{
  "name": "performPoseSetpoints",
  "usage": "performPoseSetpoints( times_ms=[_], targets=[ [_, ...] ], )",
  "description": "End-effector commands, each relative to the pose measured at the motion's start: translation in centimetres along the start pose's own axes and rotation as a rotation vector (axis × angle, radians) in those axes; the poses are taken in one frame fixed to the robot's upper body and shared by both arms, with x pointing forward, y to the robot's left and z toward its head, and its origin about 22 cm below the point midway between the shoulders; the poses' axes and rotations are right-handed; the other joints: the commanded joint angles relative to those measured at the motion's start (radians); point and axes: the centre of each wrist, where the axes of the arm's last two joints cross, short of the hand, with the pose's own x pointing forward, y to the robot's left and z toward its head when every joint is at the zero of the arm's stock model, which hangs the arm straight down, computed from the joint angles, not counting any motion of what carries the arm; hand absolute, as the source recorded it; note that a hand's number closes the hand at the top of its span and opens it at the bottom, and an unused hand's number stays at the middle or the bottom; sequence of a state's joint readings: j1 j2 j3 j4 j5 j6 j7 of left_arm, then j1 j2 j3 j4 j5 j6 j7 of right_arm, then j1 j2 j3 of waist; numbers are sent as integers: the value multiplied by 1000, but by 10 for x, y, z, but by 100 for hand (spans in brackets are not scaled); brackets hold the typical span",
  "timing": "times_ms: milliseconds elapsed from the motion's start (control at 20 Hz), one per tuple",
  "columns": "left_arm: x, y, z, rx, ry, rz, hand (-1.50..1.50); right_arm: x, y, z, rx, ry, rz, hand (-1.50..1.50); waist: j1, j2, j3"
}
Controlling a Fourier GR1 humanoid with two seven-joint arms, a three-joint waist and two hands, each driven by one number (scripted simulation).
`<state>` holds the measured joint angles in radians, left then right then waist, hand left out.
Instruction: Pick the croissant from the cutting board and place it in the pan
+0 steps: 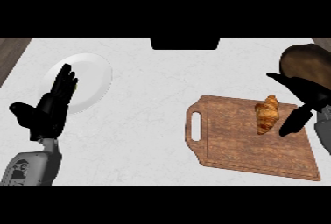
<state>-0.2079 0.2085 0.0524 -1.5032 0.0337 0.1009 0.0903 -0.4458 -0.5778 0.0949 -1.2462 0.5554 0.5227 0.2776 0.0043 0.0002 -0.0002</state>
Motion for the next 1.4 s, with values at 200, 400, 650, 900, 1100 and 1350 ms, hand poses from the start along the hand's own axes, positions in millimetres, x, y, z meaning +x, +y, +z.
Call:
performPoseSetpoints(
  times_ms=[200, 400, 650, 900, 1100, 1350],
  targets=[
    [3, -9, 0, -1, -3, 3, 0, 22, 12, -11, 27, 21, 45, -150, 0, 0, 0],
    [-6, 15, 8, -6, 0, -7, 0, -1, 31, -27, 53, 31, 65, -150, 3, 1, 0],
    [-9, -15, -1, -5, 9, 2, 0, 4, 42, -37, 88, 40, 64, -150, 1, 1, 0],
    [-15, 19, 17, -19, 7, 3, 0, -3, 39, -27, 166, -90, 57, 150, -1, -3, 0],
    [13, 9, 10, -4, -2, -13, 0, -1, 61, -43, 116, -90, 120, 150, 3, 0, 0],
    [-7, 11, -4, 11, 0, 1, 0, 36, 67, -38, 95, -129, 127, 150, -4, -1, 0]
  ],
)
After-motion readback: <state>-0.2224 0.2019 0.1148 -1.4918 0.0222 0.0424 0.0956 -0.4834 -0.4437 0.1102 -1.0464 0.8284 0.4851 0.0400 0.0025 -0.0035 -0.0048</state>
